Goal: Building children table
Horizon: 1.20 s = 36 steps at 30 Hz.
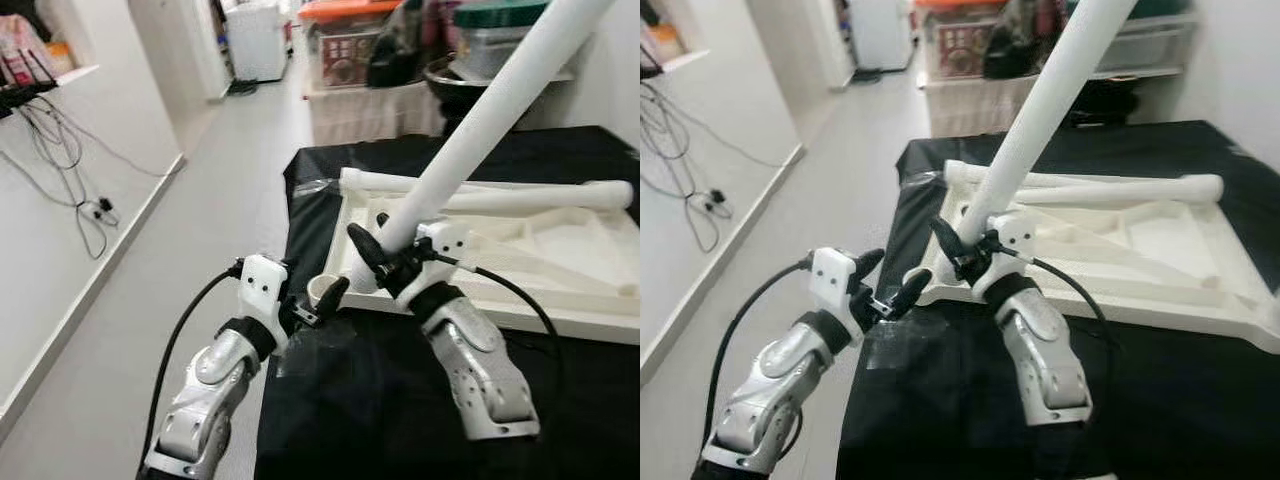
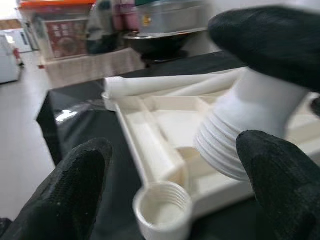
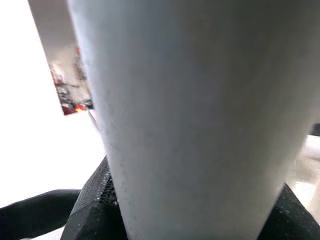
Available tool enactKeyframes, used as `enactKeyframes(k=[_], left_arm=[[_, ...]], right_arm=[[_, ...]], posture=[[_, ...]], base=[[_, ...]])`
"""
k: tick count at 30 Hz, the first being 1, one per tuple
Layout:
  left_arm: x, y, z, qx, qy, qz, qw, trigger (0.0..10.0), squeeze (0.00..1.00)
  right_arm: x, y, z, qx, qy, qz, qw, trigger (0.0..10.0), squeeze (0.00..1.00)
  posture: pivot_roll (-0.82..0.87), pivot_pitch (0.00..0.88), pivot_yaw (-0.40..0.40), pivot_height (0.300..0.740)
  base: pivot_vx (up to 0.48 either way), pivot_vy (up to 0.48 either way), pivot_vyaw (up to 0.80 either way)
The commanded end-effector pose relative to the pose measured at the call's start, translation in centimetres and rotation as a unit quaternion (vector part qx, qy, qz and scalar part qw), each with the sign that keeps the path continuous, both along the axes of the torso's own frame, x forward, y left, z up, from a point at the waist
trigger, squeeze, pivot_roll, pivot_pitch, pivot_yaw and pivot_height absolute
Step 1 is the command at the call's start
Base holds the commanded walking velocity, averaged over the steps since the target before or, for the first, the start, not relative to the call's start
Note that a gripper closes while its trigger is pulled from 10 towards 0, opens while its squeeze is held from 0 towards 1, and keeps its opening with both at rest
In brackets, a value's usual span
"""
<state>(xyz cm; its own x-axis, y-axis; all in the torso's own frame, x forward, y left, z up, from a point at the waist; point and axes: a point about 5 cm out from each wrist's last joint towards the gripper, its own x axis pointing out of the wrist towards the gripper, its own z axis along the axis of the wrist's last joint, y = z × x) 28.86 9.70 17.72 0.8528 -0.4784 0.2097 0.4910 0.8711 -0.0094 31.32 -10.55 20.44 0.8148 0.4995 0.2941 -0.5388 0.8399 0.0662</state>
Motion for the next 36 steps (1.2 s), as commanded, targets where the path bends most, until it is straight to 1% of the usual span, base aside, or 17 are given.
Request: enactKeyframes(k=[1,8,10,11,12,13,14,15,18,19,21,22,23,25,29,34,36], left_arm=[[-0.1,-0.1,-0.1,0.007,0.000,-0.002,1.000,10.0,0.00],[-0.2,-0.1,-0.3,-0.001,0.005,-0.007,1.000,10.0,0.00],[-0.5,-0.5,-0.4,0.000,0.009,-0.025,1.000,10.0,0.00],[-0.6,-0.6,-0.4,0.002,0.010,-0.030,0.999,10.0,0.00],[-0.8,-0.7,-0.8,0.019,0.017,-0.038,0.999,10.0,0.00],[-0.8,-0.7,-0.8,0.019,0.017,-0.038,0.999,10.0,0.00],[-1.3,-0.7,-1.6,0.023,0.036,-0.047,0.998,10.0,0.00],[-1.3,-0.7,-1.6,0.023,0.036,-0.047,0.998,10.0,0.00],[-1.9,-0.6,-2.2,0.004,0.054,-0.050,0.997,10.0,0.00],[-1.9,-0.6,-2.2,0.004,0.054,-0.050,0.997,10.0,0.00],[-2.4,0.0,-2.7,-0.007,0.068,-0.033,0.997,10.0,0.00],[-2.4,0.0,-2.7,-0.007,0.068,-0.033,0.997,10.0,0.00],[-2.6,0.3,-3.0,-0.014,0.075,-0.016,0.997,10.0,0.00],[-2.6,0.4,-3.0,-0.016,0.076,-0.013,0.997,10.0,0.00],[-3.8,1.1,-3.7,0.009,0.092,0.014,0.996,10.0,0.00],[-4.5,1.4,-3.9,0.032,0.091,0.016,0.995,10.0,0.00],[-5.2,1.4,-4.2,0.042,0.097,0.009,0.994,10.0,0.00]], right_arm=[[0.1,-0.7,0.4,0.006,-0.007,-0.010,1.000,10.0,0.00],[0.1,-0.6,0.5,0.003,-0.007,-0.002,1.000,10.0,0.00],[-0.1,-0.5,0.5,-0.003,-0.009,0.008,1.000,10.0,0.00],[-0.1,-0.4,0.5,-0.005,-0.009,0.010,1.000,10.0,0.00],[-0.2,-0.4,0.5,-0.008,-0.009,0.017,1.000,10.0,0.00],[-0.2,-0.4,0.5,-0.008,-0.009,0.017,1.000,10.0,0.00],[-0.6,-0.3,0.5,-0.018,-0.010,0.049,0.999,10.0,0.00],[-0.6,-0.3,0.5,-0.018,-0.010,0.049,0.999,10.0,0.00],[-1.4,-0.1,0.5,-0.034,-0.012,0.106,0.994,10.0,0.00],[-1.4,-0.1,0.5,-0.034,-0.012,0.106,0.994,10.0,0.00],[-1.9,-0.1,0.4,-0.063,-0.014,0.154,0.986,10.0,0.00],[-1.9,-0.1,0.4,-0.063,-0.014,0.154,0.986,10.0,0.00],[-2.0,0.0,0.5,-0.073,-0.013,0.177,0.981,10.0,0.00],[-2.0,0.0,0.5,-0.074,-0.012,0.182,0.980,10.0,0.00],[-3.0,2.2,1.4,-0.104,-0.053,0.263,0.958,10.0,0.00],[-3.0,2.5,1.2,-0.105,-0.045,0.275,0.955,10.0,0.00],[-3.1,2.6,1.1,-0.111,-0.041,0.290,0.950,10.0,0.00]], posture=[[-0.08,0.066,0.093,0.740],[-0.08,0.067,0.093,0.740],[-0.08,0.069,0.093,0.740],[-0.08,0.069,0.093,0.740],[-0.08,0.072,0.094,0.740],[-0.08,0.072,0.094,0.740],[-0.08,0.075,0.095,0.740],[-0.08,0.075,0.095,0.740],[-0.08,0.081,0.094,0.740],[-0.08,0.081,0.094,0.740],[-0.07,0.087,0.090,0.740],[-0.07,0.087,0.090,0.740],[-0.07,0.087,0.089,0.740],[-0.07,0.087,0.089,0.740],[-0.05,0.100,0.080,0.740],[-0.03,0.110,0.077,0.740],[-0.03,0.114,0.077,0.740]], base=[[0.277,0.000,0.00],[0.272,0.000,0.00],[0.000,0.000,0.00],[0.000,0.000,0.00],[0.000,-0.469,0.00],[0.000,-0.469,0.00],[0.000,-0.469,0.00],[0.000,-0.469,0.00],[0.000,-0.470,0.00],[0.000,-0.472,0.00],[0.000,-0.236,0.00],[0.000,0.000,0.00],[0.000,0.000,0.00],[0.000,0.000,0.00],[0.000,0.000,0.40],[0.000,0.000,0.80],[0.000,0.000,0.80]])
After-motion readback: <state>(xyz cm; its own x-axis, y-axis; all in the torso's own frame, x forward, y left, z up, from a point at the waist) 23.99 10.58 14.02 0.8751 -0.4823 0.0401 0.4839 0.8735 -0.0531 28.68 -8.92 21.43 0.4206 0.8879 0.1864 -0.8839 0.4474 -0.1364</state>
